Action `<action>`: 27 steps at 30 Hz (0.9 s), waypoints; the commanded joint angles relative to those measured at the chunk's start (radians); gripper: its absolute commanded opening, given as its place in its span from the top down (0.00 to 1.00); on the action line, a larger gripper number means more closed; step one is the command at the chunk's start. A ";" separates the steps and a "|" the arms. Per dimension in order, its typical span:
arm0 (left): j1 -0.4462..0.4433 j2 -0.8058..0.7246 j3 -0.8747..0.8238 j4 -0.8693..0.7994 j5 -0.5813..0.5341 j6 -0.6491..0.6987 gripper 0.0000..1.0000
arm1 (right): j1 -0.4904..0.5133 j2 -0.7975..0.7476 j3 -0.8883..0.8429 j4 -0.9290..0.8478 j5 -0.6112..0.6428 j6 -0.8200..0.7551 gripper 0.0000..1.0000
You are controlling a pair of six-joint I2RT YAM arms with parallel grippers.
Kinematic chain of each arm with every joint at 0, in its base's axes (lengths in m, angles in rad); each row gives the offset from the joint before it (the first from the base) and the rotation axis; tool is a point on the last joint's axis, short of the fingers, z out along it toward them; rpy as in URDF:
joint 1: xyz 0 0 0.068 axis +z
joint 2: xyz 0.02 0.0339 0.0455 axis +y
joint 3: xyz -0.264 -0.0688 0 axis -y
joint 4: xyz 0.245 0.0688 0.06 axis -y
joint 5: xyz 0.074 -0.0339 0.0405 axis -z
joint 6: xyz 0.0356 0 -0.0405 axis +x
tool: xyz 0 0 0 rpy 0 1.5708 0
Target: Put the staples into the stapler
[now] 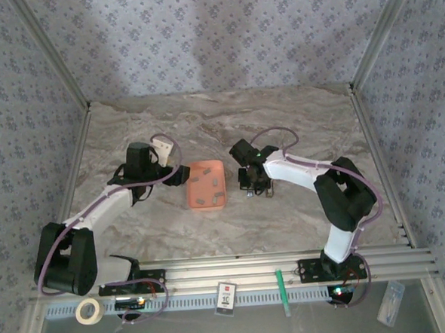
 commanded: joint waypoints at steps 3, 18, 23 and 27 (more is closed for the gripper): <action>-0.004 0.003 0.029 0.003 0.024 0.017 0.14 | -0.005 0.024 0.021 -0.022 -0.006 -0.011 0.86; -0.004 0.003 0.029 0.003 0.024 0.017 0.14 | -0.007 0.042 0.020 -0.030 -0.007 -0.017 0.86; -0.003 0.003 0.030 0.003 0.025 0.019 0.14 | -0.006 0.049 0.020 -0.036 -0.007 -0.017 0.86; -0.004 0.003 0.031 0.002 0.024 0.020 0.14 | -0.007 0.052 0.021 -0.043 -0.002 -0.018 0.85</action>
